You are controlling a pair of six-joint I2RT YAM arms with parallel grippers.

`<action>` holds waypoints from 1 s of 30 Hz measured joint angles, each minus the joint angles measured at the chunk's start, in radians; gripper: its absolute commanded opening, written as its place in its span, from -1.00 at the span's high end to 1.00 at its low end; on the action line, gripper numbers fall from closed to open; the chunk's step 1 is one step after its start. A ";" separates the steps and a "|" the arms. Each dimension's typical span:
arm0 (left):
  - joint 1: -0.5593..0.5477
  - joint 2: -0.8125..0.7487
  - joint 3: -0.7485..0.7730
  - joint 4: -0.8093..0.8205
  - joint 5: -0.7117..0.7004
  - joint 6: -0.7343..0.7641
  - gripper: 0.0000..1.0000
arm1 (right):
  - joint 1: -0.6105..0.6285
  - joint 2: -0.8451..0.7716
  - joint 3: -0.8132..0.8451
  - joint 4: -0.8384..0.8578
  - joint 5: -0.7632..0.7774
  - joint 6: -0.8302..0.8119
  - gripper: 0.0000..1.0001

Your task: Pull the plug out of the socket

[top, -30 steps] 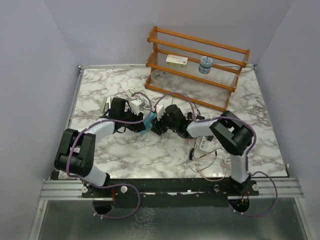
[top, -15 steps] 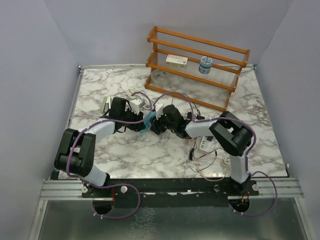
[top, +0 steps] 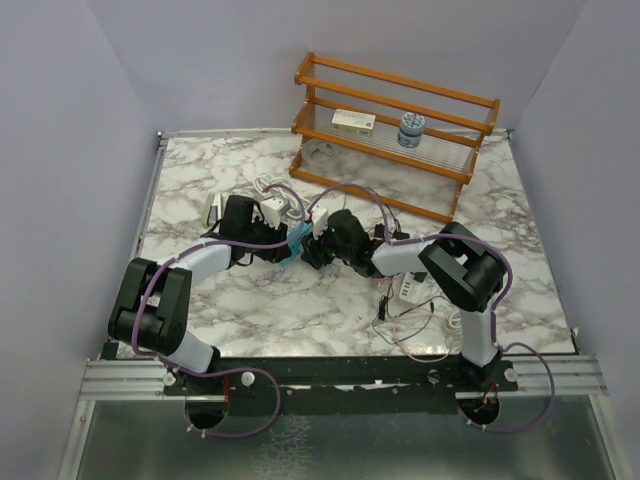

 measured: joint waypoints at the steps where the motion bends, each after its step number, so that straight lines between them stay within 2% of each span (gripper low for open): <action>1: 0.000 0.000 0.000 0.000 -0.001 0.000 1.00 | 0.001 0.000 0.002 -0.003 0.004 0.011 0.99; 12: -0.002 0.000 -0.005 0.021 -0.023 -0.002 1.00 | 0.006 0.000 0.033 -0.055 0.077 0.097 0.98; 20: -0.002 -0.001 -0.008 0.026 -0.028 -0.005 1.00 | -0.007 -0.002 0.014 -0.027 -0.014 0.047 0.99; 30: 0.005 -0.001 -0.008 0.033 -0.045 -0.019 1.00 | -0.003 -0.002 0.035 -0.063 0.014 0.114 0.99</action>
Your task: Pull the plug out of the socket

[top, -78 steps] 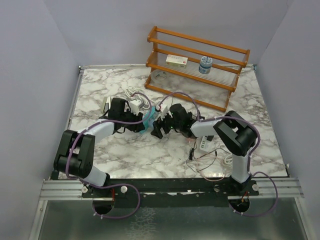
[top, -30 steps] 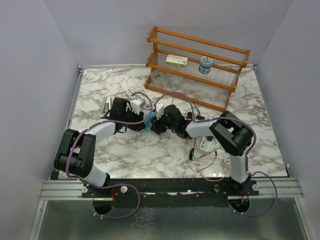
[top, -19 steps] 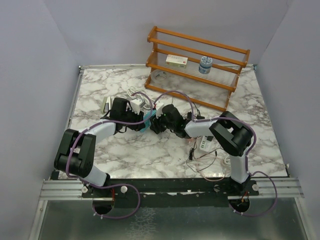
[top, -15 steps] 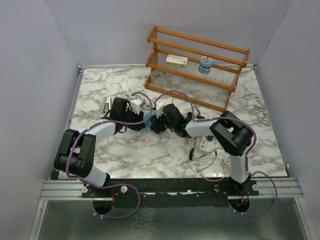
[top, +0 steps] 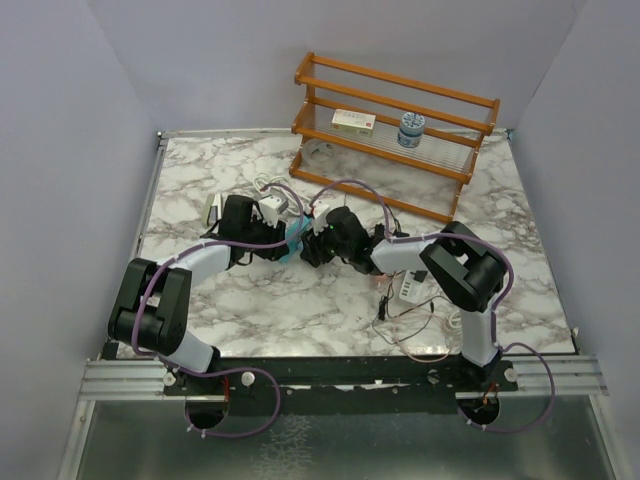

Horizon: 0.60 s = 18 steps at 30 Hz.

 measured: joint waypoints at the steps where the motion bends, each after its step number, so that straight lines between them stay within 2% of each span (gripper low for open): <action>1: 0.000 0.000 0.000 0.000 0.000 0.000 1.00 | 0.001 0.000 0.000 0.000 0.003 0.002 0.99; 11: 0.003 -0.003 -0.002 0.000 -0.001 0.000 1.00 | 0.001 0.000 -0.005 0.011 -0.010 -0.011 0.98; 18: 0.036 -0.006 -0.005 0.013 -0.048 -0.003 1.00 | 0.006 -0.021 -0.041 0.021 -0.146 -0.037 0.99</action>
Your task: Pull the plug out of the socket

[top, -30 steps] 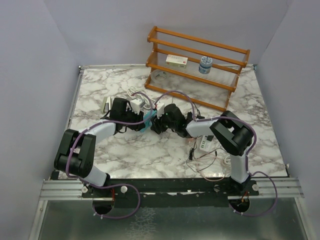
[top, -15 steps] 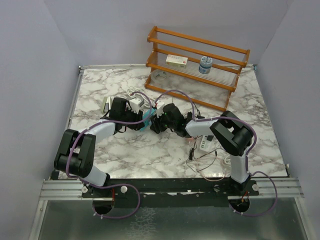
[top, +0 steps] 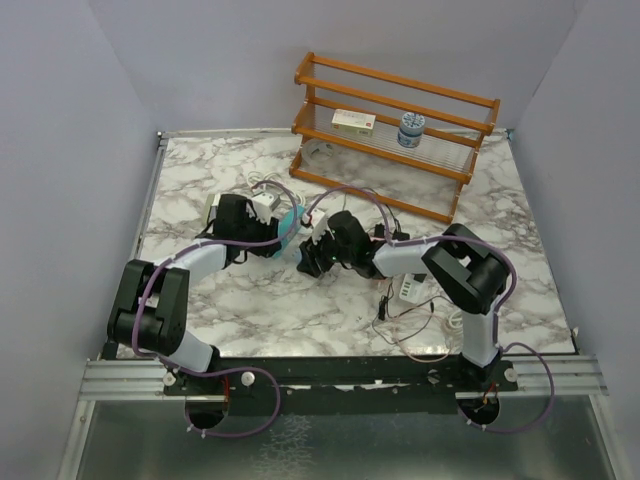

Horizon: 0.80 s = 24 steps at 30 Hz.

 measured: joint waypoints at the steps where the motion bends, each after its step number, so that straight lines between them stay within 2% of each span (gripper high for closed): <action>1: 0.003 -0.001 0.000 0.001 -0.003 0.000 1.00 | 0.000 -0.003 -0.003 -0.001 -0.014 -0.004 0.99; 5: 0.007 -0.003 -0.001 0.000 0.003 0.004 1.00 | -0.004 -0.015 -0.013 -0.010 -0.040 -0.022 0.99; 7: 0.008 -0.005 -0.002 -0.001 0.013 0.008 0.80 | -0.010 -0.021 -0.014 -0.016 -0.047 -0.036 0.99; 12: 0.015 -0.017 -0.017 -0.003 0.057 0.024 0.09 | -0.057 -0.053 -0.015 -0.032 -0.095 -0.068 0.99; 18: 0.016 -0.026 -0.021 -0.009 0.103 0.028 -0.41 | -0.132 -0.124 -0.015 -0.085 -0.200 -0.135 0.99; 24: 0.016 -0.058 -0.018 -0.018 0.139 0.035 -0.97 | -0.138 -0.219 -0.031 -0.151 -0.250 -0.230 0.99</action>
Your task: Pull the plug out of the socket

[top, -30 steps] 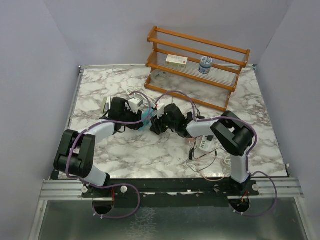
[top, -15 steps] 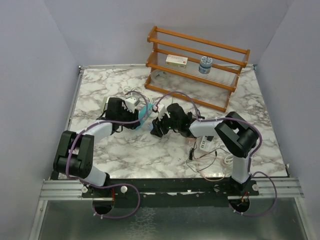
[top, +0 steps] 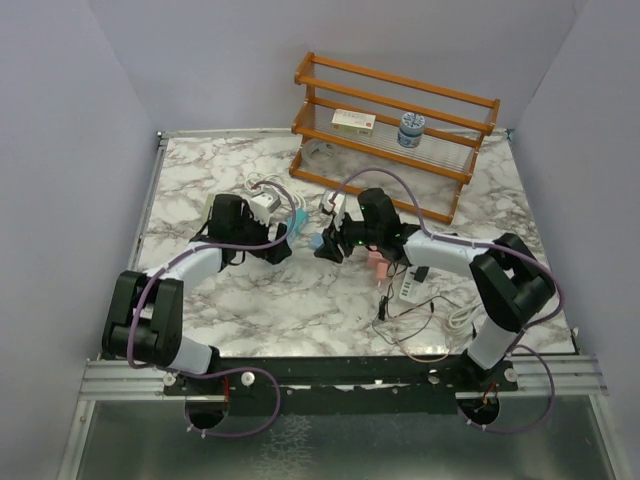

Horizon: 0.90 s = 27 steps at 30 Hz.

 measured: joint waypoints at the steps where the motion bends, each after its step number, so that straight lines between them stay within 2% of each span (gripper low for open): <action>1: 0.000 -0.007 0.003 -0.005 0.004 0.001 -0.98 | 0.000 -0.017 -0.003 -0.016 -0.007 -0.018 0.99; 7: 0.001 -0.074 0.034 -0.049 0.051 0.025 -0.98 | 0.003 -0.071 -0.005 -0.091 -0.048 -0.106 0.99; 13: 0.001 -0.066 0.108 -0.092 0.270 0.040 -0.98 | 0.003 -0.110 -0.038 -0.095 -0.081 -0.151 0.99; 19: 0.000 0.110 0.240 -0.142 0.534 -0.050 -0.98 | 0.003 -0.124 -0.037 -0.103 -0.098 -0.203 0.99; 27: -0.040 0.330 0.308 -0.173 0.748 -0.194 -0.91 | 0.004 -0.124 -0.027 -0.127 -0.115 -0.239 0.99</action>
